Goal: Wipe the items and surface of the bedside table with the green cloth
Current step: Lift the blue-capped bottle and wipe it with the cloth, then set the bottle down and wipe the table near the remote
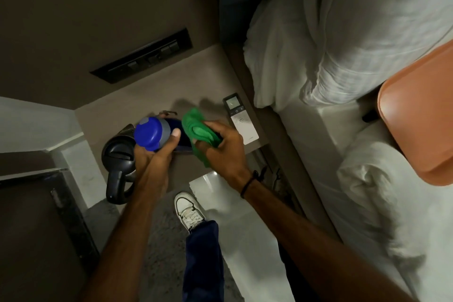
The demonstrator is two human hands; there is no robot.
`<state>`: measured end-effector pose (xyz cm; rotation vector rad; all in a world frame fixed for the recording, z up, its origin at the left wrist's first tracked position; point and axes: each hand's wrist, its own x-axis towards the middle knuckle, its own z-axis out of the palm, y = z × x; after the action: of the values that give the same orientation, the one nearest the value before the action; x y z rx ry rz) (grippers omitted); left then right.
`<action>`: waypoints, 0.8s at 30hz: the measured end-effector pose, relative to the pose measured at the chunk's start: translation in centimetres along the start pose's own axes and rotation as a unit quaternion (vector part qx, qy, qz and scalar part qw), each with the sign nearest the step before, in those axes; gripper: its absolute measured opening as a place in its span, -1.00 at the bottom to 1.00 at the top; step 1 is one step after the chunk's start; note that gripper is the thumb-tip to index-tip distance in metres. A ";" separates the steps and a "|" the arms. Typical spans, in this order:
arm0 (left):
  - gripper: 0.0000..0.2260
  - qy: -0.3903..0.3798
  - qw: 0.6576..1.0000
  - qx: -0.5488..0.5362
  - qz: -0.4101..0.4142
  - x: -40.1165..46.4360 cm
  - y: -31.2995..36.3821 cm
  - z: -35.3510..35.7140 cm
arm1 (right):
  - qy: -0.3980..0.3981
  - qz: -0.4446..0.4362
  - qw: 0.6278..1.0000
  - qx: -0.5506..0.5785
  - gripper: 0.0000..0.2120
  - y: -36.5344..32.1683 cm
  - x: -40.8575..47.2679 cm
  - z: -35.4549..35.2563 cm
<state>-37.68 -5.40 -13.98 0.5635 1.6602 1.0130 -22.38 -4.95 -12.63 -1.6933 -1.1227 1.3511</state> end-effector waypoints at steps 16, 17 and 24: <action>-0.40 0.011 0.988 0.145 0.059 -0.3 -3.6 3.6 | 0.115 0.246 0.960 0.063 -0.60 6.0 1.0 -8.4; -0.39 0.022 0.989 0.137 0.052 -0.3 -4.0 3.7 | 0.116 0.247 0.960 0.064 -0.61 6.1 1.0 -8.7; -0.18 0.168 0.982 0.073 -0.043 -2.8 -7.4 6.3 | 0.138 0.263 0.952 0.075 -0.65 7.6 2.3 -11.6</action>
<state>-29.95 -9.29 -19.18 0.4273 2.0516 0.9668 -9.32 -5.74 -17.71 -2.0726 -0.4078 1.4014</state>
